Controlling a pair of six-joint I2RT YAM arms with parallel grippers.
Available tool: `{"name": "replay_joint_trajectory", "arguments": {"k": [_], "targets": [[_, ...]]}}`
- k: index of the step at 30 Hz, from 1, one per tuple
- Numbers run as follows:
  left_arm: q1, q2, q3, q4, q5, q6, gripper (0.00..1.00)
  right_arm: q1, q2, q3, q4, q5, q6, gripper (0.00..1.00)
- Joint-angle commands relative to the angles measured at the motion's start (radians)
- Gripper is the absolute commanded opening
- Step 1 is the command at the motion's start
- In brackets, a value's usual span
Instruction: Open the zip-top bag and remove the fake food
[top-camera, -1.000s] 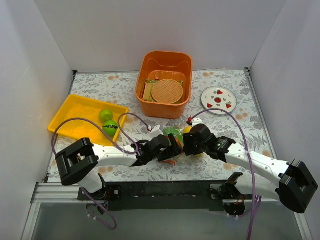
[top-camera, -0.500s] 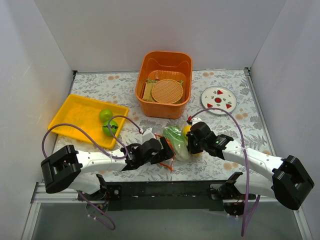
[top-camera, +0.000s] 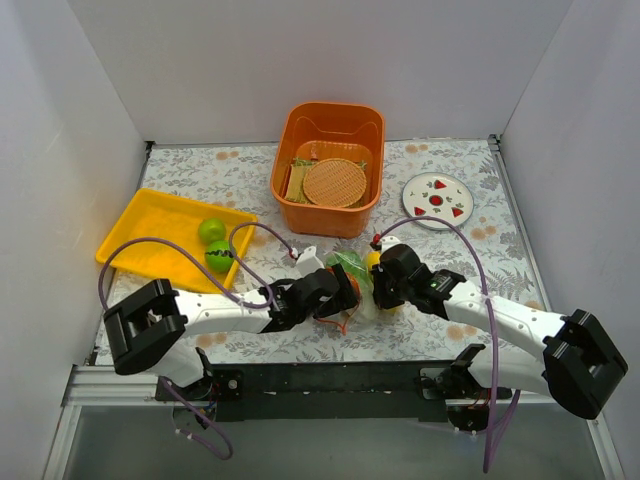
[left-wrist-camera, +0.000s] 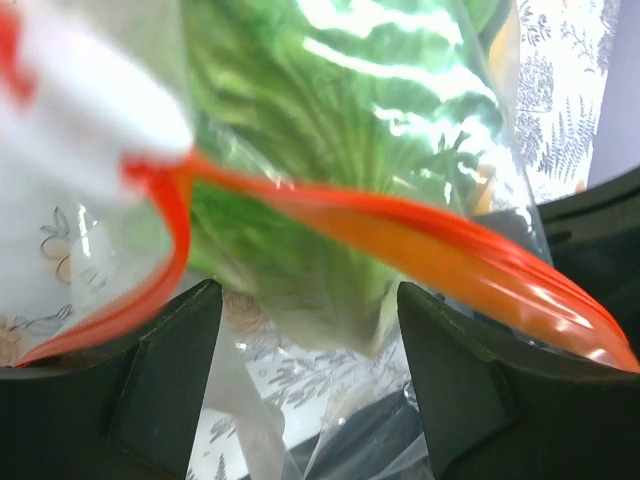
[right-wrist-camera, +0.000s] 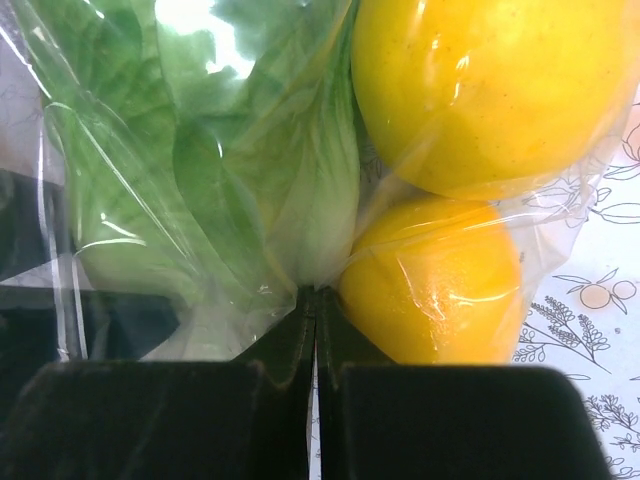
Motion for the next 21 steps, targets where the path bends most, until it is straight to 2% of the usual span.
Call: {"name": "replay_joint_trajectory", "arguments": {"k": [1,6,9,14,21], "targets": [[-0.005,0.056,0.099,-0.07,-0.069,0.016,0.67,0.008,-0.001,-0.035,-0.052,0.01,-0.019,0.01],[-0.005,0.076,0.125,-0.076,-0.068,0.021,0.59,0.008,-0.034,-0.035,-0.066,0.031,-0.013,0.01],[-0.005,0.05,0.133,-0.085,-0.04,0.039,0.6,0.008,-0.049,-0.029,-0.081,0.051,-0.008,0.01],[-0.006,-0.019,0.116,-0.153,0.029,0.039,0.67,0.008,-0.075,-0.02,-0.092,0.066,0.001,0.01],[-0.003,-0.077,0.088,-0.145,0.098,-0.008,0.64,0.008,-0.083,-0.002,-0.075,0.069,0.016,0.01]]}}
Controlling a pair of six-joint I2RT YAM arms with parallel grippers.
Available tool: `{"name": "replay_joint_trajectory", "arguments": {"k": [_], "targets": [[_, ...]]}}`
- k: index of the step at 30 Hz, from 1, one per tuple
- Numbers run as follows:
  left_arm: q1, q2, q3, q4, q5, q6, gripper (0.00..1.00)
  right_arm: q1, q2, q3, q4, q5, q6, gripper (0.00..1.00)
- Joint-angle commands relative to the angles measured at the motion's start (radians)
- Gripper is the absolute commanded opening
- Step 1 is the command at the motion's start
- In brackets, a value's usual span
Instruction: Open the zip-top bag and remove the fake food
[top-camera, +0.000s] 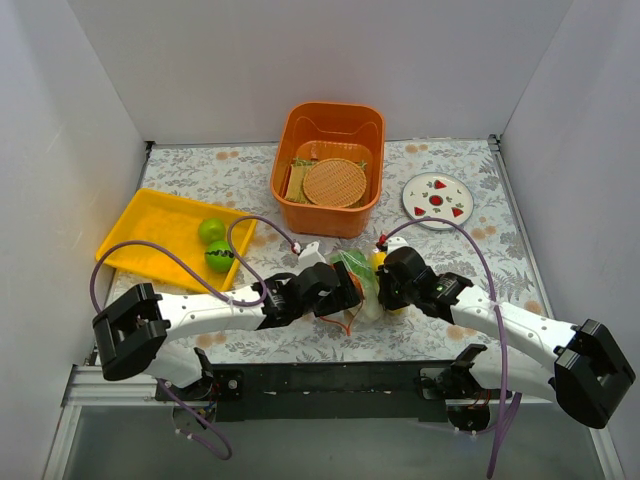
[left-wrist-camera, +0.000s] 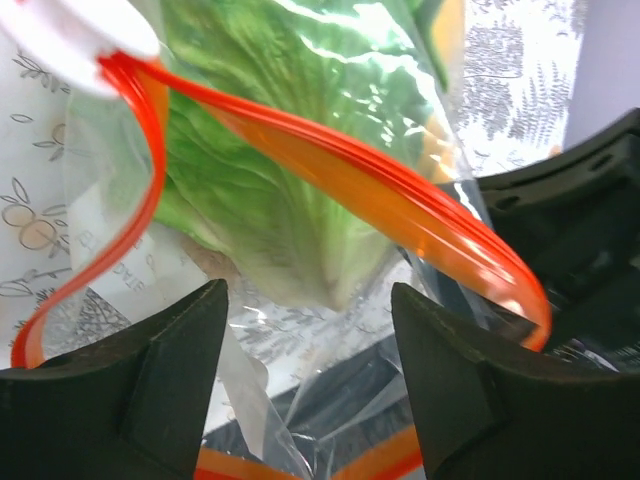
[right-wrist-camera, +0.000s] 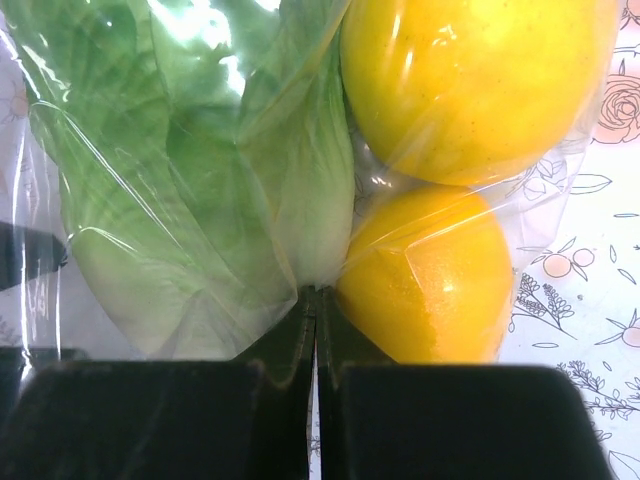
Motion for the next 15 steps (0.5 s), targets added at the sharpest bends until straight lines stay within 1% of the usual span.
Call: {"name": "replay_joint_trajectory", "arguments": {"k": [1,3,8,12,15], "targets": [[-0.003,-0.051,-0.008,-0.019,0.041,-0.031,0.63,0.004,-0.013,0.014,-0.026,0.007,0.006,0.01],[-0.003,-0.041,-0.006,-0.019,0.036,-0.05,0.61,0.004,-0.002,0.024,-0.03,-0.004,0.007,0.01],[0.0,-0.018,-0.003,0.03,0.006,-0.078,0.48,0.004,-0.019,0.017,-0.02,-0.021,0.01,0.01],[0.002,0.056,0.038,0.046,0.006,-0.06,0.45,0.004,-0.021,0.019,-0.021,-0.027,0.012,0.01],[0.0,0.096,0.075,0.026,0.013,-0.058,0.43,0.004,-0.024,0.017,-0.023,-0.025,0.013,0.01]]}}
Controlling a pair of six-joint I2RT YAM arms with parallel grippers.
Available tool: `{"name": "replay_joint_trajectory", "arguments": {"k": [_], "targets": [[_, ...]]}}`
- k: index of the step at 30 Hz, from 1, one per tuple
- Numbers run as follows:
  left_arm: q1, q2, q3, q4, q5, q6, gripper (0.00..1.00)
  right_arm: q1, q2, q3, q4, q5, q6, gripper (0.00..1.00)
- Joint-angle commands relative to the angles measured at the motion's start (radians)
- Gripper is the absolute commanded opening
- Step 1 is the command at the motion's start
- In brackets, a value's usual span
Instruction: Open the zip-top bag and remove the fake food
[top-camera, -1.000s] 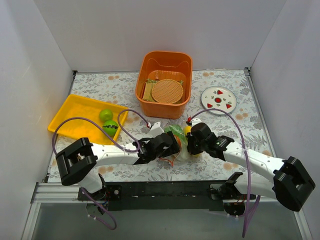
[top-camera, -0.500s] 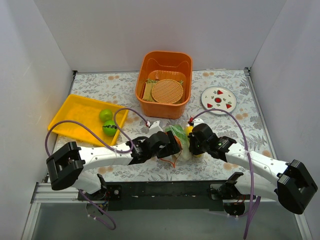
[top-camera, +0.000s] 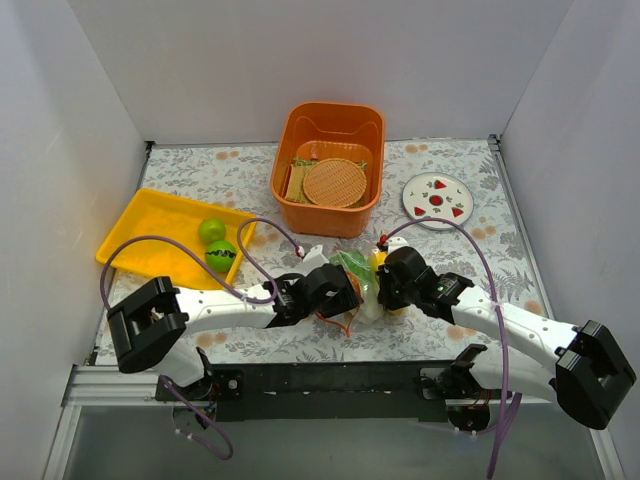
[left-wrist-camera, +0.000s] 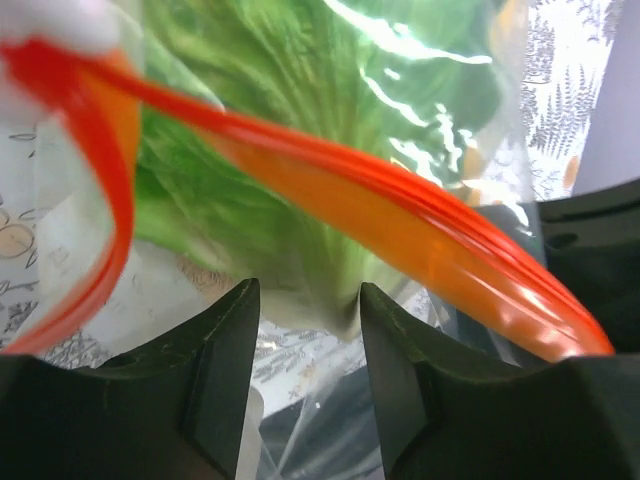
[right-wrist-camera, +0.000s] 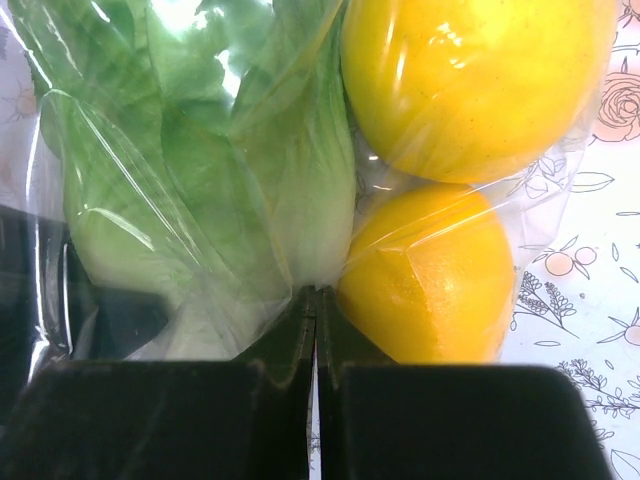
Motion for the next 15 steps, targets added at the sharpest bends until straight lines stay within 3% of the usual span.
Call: {"name": "replay_joint_trajectory", "arguments": {"k": [1,8,15], "targets": [[0.0,0.042,0.066,-0.002,-0.008,0.0,0.41,0.004,-0.02,0.019,-0.016,-0.019,0.011,0.01],[0.001,0.053,0.096,-0.043,-0.057,0.003,0.16,0.006,-0.023,0.026,-0.03,0.013,0.013,0.01],[0.001,-0.042,0.092,-0.117,-0.123,0.011,0.07,-0.022,-0.069,0.022,-0.073,0.14,0.017,0.01]]}}
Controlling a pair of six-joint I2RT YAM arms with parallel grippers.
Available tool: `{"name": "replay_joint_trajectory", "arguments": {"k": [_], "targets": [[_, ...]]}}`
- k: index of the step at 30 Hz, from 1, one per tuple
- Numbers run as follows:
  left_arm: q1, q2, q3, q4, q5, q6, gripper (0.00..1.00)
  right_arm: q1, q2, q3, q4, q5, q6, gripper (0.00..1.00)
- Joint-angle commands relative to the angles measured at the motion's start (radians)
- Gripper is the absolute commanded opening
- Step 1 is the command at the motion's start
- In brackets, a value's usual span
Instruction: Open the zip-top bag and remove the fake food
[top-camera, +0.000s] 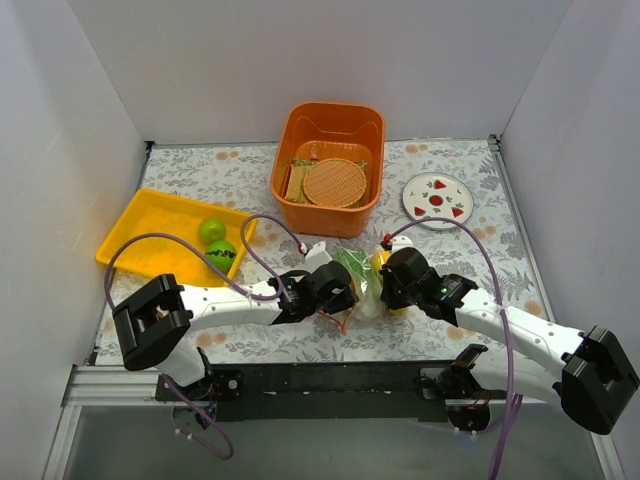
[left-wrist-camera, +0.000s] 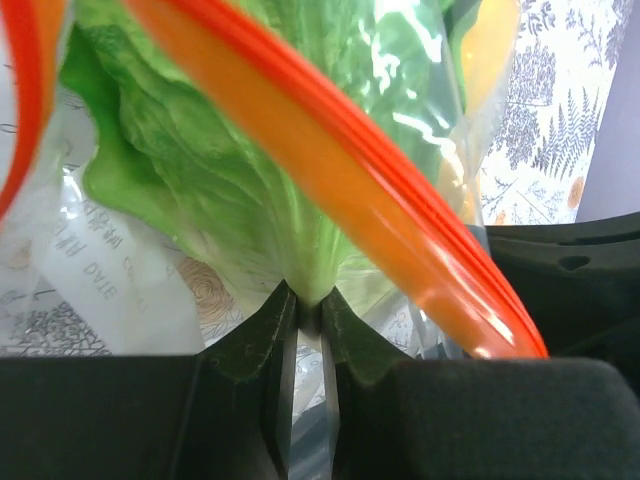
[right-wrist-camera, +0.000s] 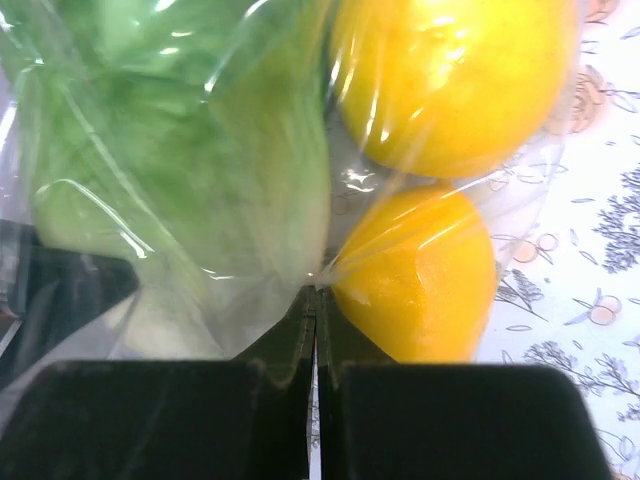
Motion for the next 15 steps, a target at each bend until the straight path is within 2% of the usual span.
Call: {"name": "replay_joint_trajectory", "arguments": {"k": [1,14,15], "targets": [[0.003,-0.1,0.022,-0.072,-0.085,0.012,0.06,-0.03,-0.049,0.015,-0.048,0.093,0.005,0.01],[0.041,-0.284,-0.042,-0.132,-0.094,0.021,0.06,-0.099,-0.08,-0.009,-0.056,0.139,-0.033,0.01],[0.044,-0.287,-0.042,-0.134,-0.077,0.021,0.06,-0.098,-0.086,0.001,-0.053,0.107,-0.046,0.05]]}}
